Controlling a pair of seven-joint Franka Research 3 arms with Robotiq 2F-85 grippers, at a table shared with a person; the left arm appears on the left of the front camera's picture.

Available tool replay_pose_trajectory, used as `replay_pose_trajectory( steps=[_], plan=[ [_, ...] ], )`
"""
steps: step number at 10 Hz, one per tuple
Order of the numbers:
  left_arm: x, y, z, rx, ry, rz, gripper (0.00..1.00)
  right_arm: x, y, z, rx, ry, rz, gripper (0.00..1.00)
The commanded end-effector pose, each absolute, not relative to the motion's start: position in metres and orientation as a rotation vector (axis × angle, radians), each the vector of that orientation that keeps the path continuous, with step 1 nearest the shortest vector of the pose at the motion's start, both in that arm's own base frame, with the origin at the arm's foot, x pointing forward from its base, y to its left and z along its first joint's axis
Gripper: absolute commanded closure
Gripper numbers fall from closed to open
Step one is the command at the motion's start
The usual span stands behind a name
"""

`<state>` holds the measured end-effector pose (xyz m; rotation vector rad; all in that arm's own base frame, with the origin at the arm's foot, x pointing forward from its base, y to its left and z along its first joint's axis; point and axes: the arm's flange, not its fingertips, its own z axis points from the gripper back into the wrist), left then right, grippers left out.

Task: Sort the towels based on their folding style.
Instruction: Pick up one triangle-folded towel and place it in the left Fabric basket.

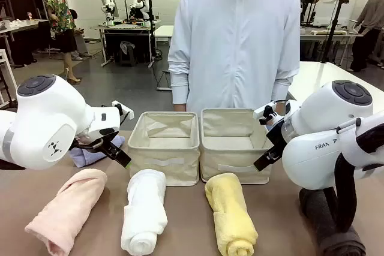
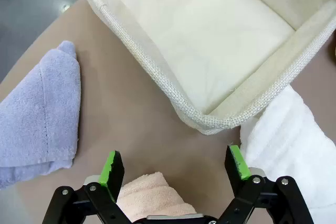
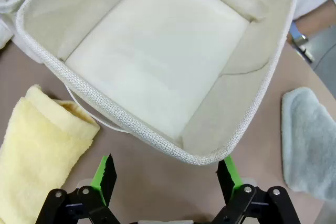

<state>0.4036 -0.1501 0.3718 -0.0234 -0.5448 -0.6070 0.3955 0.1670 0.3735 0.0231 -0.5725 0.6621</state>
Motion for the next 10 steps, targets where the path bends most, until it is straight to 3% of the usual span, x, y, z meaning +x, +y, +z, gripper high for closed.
replay_pose_trajectory(
  steps=[1, 10],
  plan=[
    [0.4035, -0.1501, 0.3718, -0.023, -0.545, -0.607, 0.00, 0.3955, 0.1670, 0.3735, 0.023, -0.573, 0.662, 0.00],
    [0.4035, -0.1501, 0.3718, -0.023, -0.545, -0.607, 0.00, 0.3955, 0.1670, 0.3735, 0.023, -0.573, 0.662, 0.00]
  ],
)
